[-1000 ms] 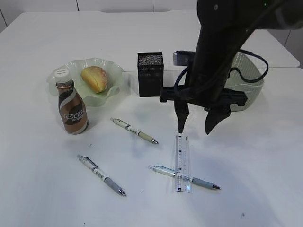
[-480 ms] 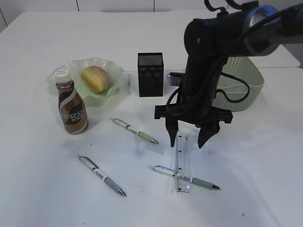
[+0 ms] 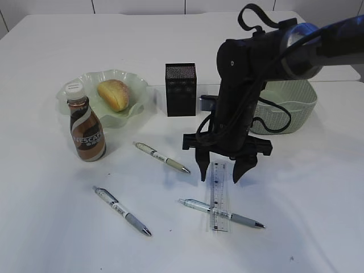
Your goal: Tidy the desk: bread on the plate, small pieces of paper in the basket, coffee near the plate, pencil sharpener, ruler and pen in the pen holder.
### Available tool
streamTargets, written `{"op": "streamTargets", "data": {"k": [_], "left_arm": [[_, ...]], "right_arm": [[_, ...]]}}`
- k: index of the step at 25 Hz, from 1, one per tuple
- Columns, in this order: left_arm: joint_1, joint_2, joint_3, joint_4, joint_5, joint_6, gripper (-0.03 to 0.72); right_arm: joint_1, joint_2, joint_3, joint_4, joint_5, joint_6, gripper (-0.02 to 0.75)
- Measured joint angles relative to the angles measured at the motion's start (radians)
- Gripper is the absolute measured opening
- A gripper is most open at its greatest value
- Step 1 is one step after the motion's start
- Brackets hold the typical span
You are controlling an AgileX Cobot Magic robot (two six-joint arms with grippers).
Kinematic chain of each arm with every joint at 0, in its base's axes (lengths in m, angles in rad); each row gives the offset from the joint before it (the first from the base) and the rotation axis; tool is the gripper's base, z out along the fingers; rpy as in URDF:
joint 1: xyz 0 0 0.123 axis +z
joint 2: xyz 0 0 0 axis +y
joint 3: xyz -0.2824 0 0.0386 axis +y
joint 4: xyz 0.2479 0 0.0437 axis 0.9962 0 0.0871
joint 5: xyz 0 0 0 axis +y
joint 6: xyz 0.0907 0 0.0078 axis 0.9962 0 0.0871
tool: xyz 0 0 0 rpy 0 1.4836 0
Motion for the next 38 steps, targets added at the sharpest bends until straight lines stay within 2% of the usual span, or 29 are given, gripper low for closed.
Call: {"op": "streamTargets", "data": {"k": [38], "left_arm": [[0.0, 0.0, 0.0, 0.022, 0.002, 0.0, 0.373]], "right_arm": [[0.0, 0.07, 0.0, 0.014, -0.01, -0.002, 0.519]]}}
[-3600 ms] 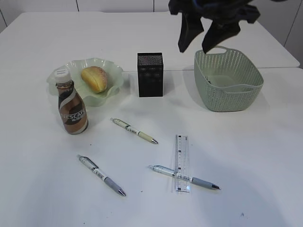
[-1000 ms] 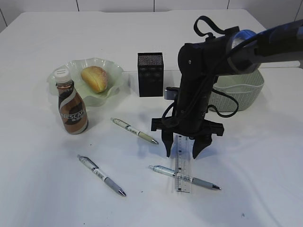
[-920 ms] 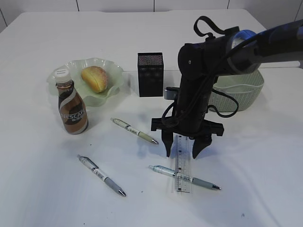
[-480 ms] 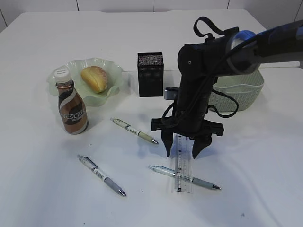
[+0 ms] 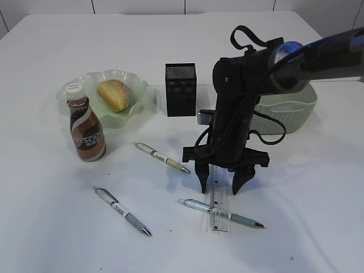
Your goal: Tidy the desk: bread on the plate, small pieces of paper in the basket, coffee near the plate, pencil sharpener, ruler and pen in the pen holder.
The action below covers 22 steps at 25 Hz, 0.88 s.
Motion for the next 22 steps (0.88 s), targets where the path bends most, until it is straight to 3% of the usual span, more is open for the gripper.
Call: {"op": "streamTargets", "data": {"k": [22], "left_arm": [[0.0, 0.0, 0.0, 0.002, 0.0, 0.0, 0.369]], "right_arm": [[0.0, 0.002, -0.002, -0.001, 0.003, 0.0, 0.503]]}}
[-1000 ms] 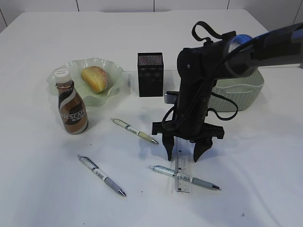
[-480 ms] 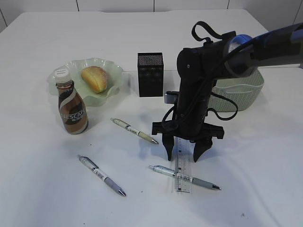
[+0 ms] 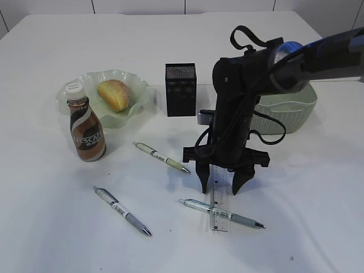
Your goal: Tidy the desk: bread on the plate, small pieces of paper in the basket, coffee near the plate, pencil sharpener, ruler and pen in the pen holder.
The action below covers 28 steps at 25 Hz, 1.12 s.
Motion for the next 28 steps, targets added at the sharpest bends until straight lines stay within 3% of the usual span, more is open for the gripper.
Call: {"op": "streamTargets", "data": {"k": [6, 9, 28], "left_arm": [[0.0, 0.0, 0.0, 0.0, 0.002, 0.0, 0.369], [0.0, 0.0, 0.0, 0.0, 0.002, 0.0, 0.365], [0.0, 0.0, 0.0, 0.003, 0.002, 0.0, 0.355]], "right_arm": [[0.0, 0.0, 0.0, -0.004, 0.0, 0.0, 0.337], [0.0, 0.0, 0.0, -0.01, 0.0, 0.0, 0.302], [0.0, 0.002, -0.023, -0.014, 0.056, -0.035, 0.291]]}}
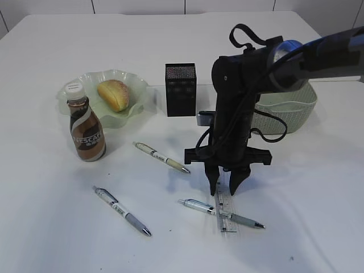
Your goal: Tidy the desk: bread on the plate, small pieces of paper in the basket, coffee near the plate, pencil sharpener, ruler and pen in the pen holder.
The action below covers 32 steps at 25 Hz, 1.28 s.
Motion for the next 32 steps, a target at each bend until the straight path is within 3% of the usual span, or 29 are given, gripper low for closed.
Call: {"op": "streamTargets", "data": {"k": [13, 23, 32], "left_arm": [[0.0, 0.0, 0.0, 0.004, -0.016, 0.0, 0.347], [0.0, 0.0, 0.0, 0.033, -0.088, 0.0, 0.347], [0.0, 0.0, 0.0, 0.037, -0.144, 0.0, 0.347]], "right_arm": [[0.0, 0.005, -0.204, -0.002, 0.081, -0.012, 0.29], [0.0, -0.051, -0.213, -0.028, 0.087, -0.023, 0.29], [0.0, -0.201, -0.213, -0.127, 0.096, -0.027, 0.29]]}}
